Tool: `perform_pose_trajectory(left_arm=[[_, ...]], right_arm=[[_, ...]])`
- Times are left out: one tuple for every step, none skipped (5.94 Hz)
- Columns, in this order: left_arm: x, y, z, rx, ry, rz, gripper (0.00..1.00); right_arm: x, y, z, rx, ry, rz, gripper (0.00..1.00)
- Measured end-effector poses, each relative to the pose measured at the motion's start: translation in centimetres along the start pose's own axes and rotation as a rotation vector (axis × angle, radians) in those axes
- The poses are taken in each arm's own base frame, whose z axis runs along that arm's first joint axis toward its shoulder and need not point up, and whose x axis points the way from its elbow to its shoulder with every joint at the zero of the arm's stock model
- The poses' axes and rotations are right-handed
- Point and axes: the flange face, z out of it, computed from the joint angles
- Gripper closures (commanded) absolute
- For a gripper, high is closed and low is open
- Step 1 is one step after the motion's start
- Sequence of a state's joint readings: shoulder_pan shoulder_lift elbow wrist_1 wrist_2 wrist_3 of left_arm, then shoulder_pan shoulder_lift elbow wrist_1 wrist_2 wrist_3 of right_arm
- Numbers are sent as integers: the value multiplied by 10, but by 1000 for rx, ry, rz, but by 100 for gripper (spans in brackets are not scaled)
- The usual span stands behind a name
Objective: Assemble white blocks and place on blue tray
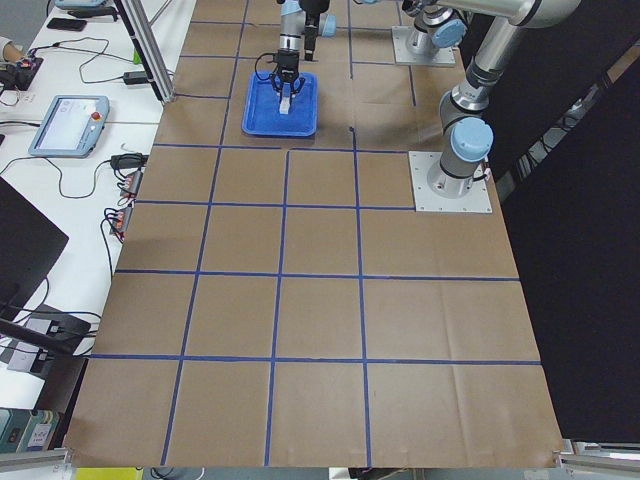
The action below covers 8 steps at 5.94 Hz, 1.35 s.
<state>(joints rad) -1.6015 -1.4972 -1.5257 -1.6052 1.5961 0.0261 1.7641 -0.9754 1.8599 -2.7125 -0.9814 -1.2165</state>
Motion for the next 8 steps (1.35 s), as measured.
perform_pose_trajectory(left_arm=[[0, 0, 0, -1, 0, 0, 1], [0, 0, 0, -1, 1, 0, 1], [0, 0, 0, -1, 1, 0, 1], [0, 0, 0, -1, 1, 0, 1], [0, 0, 0, -1, 1, 0, 1], [0, 0, 0, 0, 1, 0, 1], [0, 0, 0, 0, 1, 0, 1], [0, 0, 0, 0, 1, 0, 1]], right_arm=[[0, 1, 2, -1, -2, 1, 74], [0, 3, 4, 0, -4, 2, 74], [1, 3, 6, 0, -4, 3, 74], [1, 4, 6, 0, -4, 3, 69], [1, 4, 6, 1, -4, 3, 60], [1, 3, 6, 3, -5, 4, 52], [1, 3, 6, 7, -7, 4, 40], [1, 3, 7, 9, -9, 5, 35]])
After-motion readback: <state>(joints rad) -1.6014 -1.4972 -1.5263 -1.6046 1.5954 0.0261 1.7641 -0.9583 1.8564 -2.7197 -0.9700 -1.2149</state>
